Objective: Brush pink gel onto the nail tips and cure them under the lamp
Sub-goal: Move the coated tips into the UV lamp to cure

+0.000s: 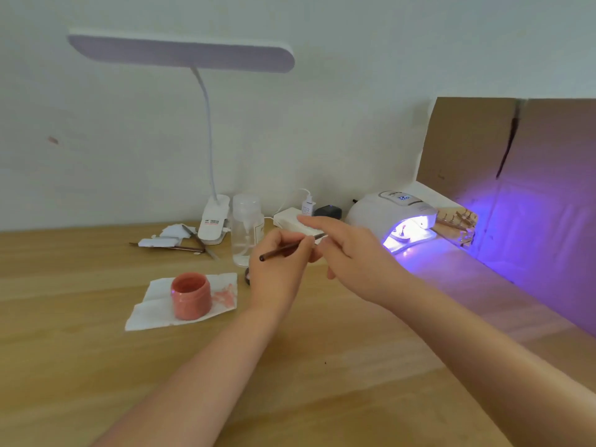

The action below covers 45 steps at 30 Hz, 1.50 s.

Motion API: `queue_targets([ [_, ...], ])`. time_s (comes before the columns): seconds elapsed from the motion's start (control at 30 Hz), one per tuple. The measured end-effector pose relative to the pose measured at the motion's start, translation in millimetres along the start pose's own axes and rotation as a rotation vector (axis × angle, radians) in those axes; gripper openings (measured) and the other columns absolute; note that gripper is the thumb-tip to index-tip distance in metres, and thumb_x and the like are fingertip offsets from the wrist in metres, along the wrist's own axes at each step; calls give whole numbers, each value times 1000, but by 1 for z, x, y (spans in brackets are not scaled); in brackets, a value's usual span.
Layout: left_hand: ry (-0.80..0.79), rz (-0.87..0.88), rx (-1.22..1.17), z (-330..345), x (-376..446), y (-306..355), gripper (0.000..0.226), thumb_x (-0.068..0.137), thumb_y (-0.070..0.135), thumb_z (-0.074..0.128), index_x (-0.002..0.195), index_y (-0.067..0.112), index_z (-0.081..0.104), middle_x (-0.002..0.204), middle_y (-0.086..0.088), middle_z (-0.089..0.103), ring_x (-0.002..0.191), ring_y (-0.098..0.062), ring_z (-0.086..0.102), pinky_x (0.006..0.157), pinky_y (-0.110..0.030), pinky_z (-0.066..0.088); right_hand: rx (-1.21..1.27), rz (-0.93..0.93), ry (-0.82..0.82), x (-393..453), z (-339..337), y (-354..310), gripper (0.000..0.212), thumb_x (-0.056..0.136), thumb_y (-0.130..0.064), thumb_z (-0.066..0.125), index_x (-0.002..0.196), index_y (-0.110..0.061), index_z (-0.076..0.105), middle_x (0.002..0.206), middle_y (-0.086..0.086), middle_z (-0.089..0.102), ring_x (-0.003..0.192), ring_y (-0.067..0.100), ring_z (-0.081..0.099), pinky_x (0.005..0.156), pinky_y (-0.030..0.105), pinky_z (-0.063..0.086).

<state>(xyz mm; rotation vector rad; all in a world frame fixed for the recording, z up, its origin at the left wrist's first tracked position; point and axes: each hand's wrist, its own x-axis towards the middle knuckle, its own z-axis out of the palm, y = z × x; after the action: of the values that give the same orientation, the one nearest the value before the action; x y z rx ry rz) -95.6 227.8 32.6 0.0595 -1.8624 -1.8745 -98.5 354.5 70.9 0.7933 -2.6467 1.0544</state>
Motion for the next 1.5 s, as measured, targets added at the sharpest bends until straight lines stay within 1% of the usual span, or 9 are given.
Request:
queue_targets([
  [0.13,-3,99,-7,-38,-14,13,7,79,8,74,83,14,73,69,10,71,66,1,66,57,-9,44,149,47,2,0,27,-24,44,90,-18,40,123,-44,54,93,-20,65,77,-3,59,84,33,52],
  [0.27,-83,207,83,-88,-32,18,20,82,11,72,100,21,70,89,13,74,87,-1,68,76,-15,49,293,9,-21,0,55,-52,47,87,-5,43,122,-31,60,100,-21,65,94,-7,58,83,12,43],
  [0.37,-97,211,117,-124,-42,27,29,84,5,69,102,28,68,92,22,72,89,6,66,74,-6,46,357,8,18,2,73,-71,49,87,-4,44,124,-31,59,98,-27,64,94,-18,54,76,0,39],
  [0.57,-18,60,418,-235,-67,20,38,83,14,72,88,52,69,81,17,72,74,3,64,66,-6,45,310,-55,20,-2,123,-108,54,91,-7,42,135,-38,47,100,-7,70,77,1,59,60,11,44],
  [0.7,257,-86,776,-327,-52,0,26,84,11,67,74,35,65,70,11,69,67,-4,60,60,-4,38,194,-116,-65,5,171,-133,59,91,-6,39,141,-36,38,93,-10,62,61,-1,49,65,19,38],
  [0.8,460,-235,1048,-400,-24,-11,13,87,14,58,97,14,67,100,-7,69,96,-25,61,86,-26,45,190,-154,-119,12,205,-150,63,90,-7,42,146,-33,30,119,2,58,97,10,56,81,24,45],
  [0.9,531,-448,1272,-458,2,-19,36,92,31,48,116,6,60,121,-18,60,114,-35,54,99,-40,41,155,-162,-137,15,230,-155,63,89,-5,43,146,-28,30,130,5,51,119,15,45,90,22,37],
  [1.27,701,-611,1263,-500,63,-34,63,79,61,58,116,11,55,113,-14,61,110,-34,56,91,-38,40,232,-142,-63,12,250,-144,67,87,3,45,144,-29,32,120,-14,53,109,3,42,82,10,27],
  [1.5,680,-636,1344,-513,73,-32,51,83,53,54,108,9,58,99,-8,63,96,-28,62,76,-31,40,202,-131,-75,12,256,-142,67,85,-1,48,144,-30,34,108,-17,53,104,3,43,81,15,30],
])
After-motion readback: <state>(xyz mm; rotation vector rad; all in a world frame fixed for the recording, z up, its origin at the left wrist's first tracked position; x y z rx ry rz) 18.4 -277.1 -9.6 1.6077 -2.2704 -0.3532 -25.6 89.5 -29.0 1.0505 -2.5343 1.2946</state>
